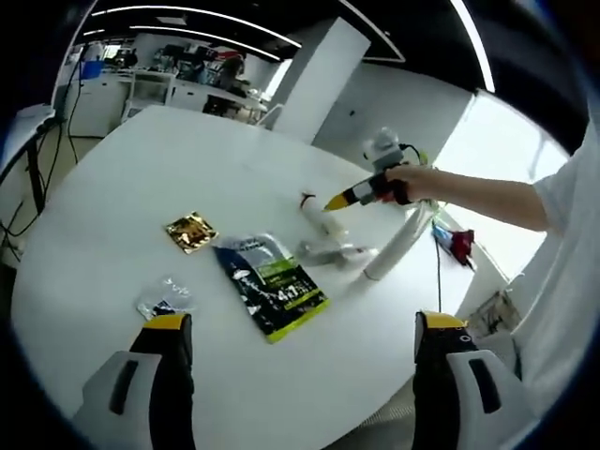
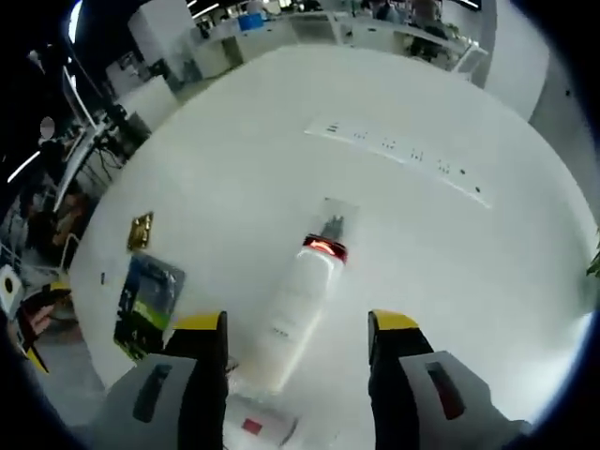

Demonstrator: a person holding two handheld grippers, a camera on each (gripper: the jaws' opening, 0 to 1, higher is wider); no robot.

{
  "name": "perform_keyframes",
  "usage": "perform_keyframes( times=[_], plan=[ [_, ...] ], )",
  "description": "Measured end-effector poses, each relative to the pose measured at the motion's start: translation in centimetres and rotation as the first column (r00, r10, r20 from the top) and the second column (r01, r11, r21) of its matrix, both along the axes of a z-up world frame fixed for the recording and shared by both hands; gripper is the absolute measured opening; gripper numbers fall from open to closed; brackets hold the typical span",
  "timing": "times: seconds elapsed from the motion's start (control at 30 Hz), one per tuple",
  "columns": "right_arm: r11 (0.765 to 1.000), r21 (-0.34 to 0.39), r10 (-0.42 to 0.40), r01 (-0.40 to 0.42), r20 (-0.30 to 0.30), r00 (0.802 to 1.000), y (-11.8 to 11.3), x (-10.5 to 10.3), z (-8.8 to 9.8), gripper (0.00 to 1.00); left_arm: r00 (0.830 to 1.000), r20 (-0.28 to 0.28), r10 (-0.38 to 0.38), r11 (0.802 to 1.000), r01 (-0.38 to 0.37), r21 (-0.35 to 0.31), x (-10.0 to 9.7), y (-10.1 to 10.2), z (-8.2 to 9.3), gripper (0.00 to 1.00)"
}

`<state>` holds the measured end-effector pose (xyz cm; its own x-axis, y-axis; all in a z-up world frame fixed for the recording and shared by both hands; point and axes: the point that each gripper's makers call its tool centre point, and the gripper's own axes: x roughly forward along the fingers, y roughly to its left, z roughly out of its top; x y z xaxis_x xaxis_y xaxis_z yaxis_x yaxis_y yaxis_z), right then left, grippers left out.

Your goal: Arrange the skincare products in the storage area until every visible bottle or jar stands upright without overlapping.

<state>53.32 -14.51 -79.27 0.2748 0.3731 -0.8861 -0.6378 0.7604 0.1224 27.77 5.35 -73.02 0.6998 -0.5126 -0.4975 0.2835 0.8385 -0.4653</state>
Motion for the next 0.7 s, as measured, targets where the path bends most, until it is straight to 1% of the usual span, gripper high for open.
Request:
perform_keyframes(
  times=[0.07, 0.17, 0.37, 0.43, 0.5, 0.57, 0.63, 0.7],
  plan=[
    [1.000, -0.013, 0.009, -0.009, 0.002, 1.000, -0.1, 0.0, -0.1, 0.59, 1.000, -0.006, -0.004, 1.000, 0.004, 0.002, 0.0, 0.0, -0.2, 0.91],
    [0.999, -0.023, 0.024, -0.024, 0.014, 1.000, -0.1, 0.0, -0.1, 0.53, 1.000, -0.011, 0.000, 1.000, 0.000, 0.004, 0.1, 0.3, -0.5, 0.90],
    [0.997, -0.060, 0.060, -0.057, 0.037, 0.998, 0.6, 0.9, -1.1, 0.49, 1.000, -0.024, 0.006, 1.000, -0.005, 0.010, 0.2, 0.6, -0.8, 0.90],
    [0.992, -0.095, 0.091, -0.085, 0.053, 0.994, 0.6, 1.4, -1.6, 0.48, 1.000, -0.028, 0.010, 1.000, -0.010, 0.009, 0.2, 0.9, -1.1, 0.90],
    [0.993, -0.086, 0.084, -0.079, 0.055, 0.995, 1.0, 1.7, -1.9, 0.47, 0.999, -0.035, 0.010, 1.000, -0.010, 0.008, 0.2, 1.0, -1.3, 0.89],
    [0.993, -0.084, 0.089, -0.084, 0.062, 0.994, 1.2, 1.8, -1.9, 0.44, 0.999, -0.040, 0.007, 1.000, -0.006, 0.012, 0.1, 1.1, -1.4, 0.89],
    [0.992, -0.078, 0.103, -0.099, 0.052, 0.993, 1.4, 1.5, -1.9, 0.40, 0.999, -0.042, 0.006, 1.000, -0.005, 0.014, 0.1, 1.1, -1.4, 0.89],
    [0.991, -0.084, 0.105, -0.101, 0.044, 0.994, 1.2, 1.4, -2.0, 0.40, 0.999, -0.044, 0.008, 1.000, -0.007, 0.015, 0.2, 1.2, -1.4, 0.89]
  ],
)
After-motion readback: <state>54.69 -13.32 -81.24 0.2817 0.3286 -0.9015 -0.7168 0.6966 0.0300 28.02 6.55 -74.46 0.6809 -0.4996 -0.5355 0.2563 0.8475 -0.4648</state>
